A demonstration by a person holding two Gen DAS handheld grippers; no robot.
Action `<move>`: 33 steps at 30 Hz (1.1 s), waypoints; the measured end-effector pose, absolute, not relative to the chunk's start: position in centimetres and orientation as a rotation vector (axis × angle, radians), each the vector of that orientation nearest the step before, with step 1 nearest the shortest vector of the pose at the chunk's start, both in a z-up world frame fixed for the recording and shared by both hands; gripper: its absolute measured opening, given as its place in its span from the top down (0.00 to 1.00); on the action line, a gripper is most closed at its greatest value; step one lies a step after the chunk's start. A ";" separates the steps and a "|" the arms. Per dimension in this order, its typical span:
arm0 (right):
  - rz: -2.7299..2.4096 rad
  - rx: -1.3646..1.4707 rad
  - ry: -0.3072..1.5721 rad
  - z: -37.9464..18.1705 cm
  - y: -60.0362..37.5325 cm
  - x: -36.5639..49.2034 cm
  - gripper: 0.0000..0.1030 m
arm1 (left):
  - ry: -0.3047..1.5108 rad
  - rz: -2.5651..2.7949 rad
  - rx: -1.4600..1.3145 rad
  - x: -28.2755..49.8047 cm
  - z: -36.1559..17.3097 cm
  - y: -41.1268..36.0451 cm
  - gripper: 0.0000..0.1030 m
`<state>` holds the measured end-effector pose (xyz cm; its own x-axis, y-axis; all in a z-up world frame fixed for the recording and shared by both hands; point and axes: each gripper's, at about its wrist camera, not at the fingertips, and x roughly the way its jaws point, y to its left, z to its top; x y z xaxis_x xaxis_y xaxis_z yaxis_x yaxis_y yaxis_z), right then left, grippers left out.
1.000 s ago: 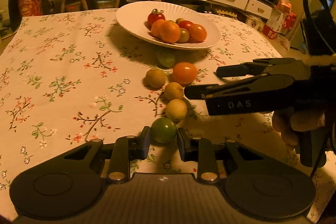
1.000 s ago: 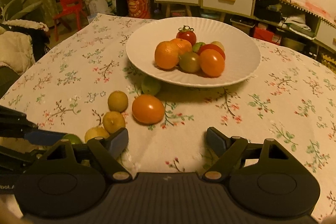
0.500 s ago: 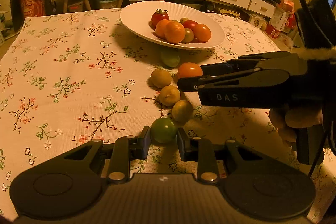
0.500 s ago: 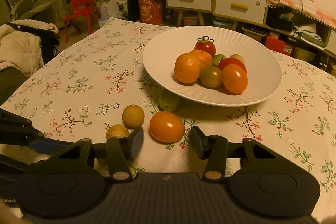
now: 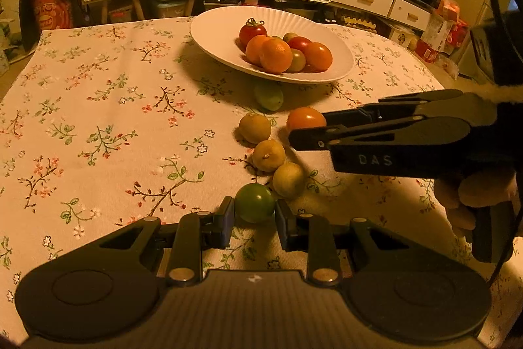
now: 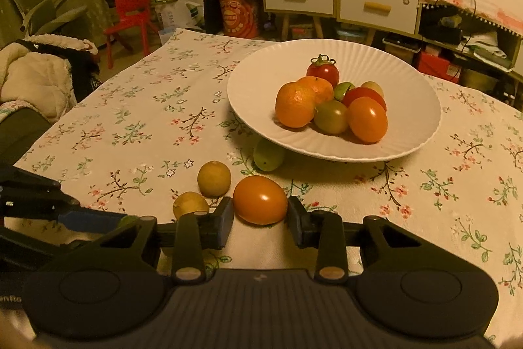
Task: Organize fruits
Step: 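Lift both held fruits toward the white plate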
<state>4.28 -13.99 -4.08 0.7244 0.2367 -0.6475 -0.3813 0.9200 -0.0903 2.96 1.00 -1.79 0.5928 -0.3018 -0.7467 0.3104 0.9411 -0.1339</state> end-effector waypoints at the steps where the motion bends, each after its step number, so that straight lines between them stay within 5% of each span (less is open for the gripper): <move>1: 0.343 -0.221 0.681 -4.0 -14.1 4.2 0.69 | 0.864 -0.356 0.011 3.0 -1.7 1.0 0.77; 33: 0.284 -0.129 0.600 0.6 -18.0 4.5 0.69 | 0.722 -0.339 -0.026 7.0 1.6 -0.3 0.77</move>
<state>4.48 -18.01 0.60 0.7879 0.2252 -0.5732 -0.2998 0.9533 -0.0376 6.98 -0.26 1.64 0.6987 -0.3125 -0.6436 0.2949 0.9454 -0.1389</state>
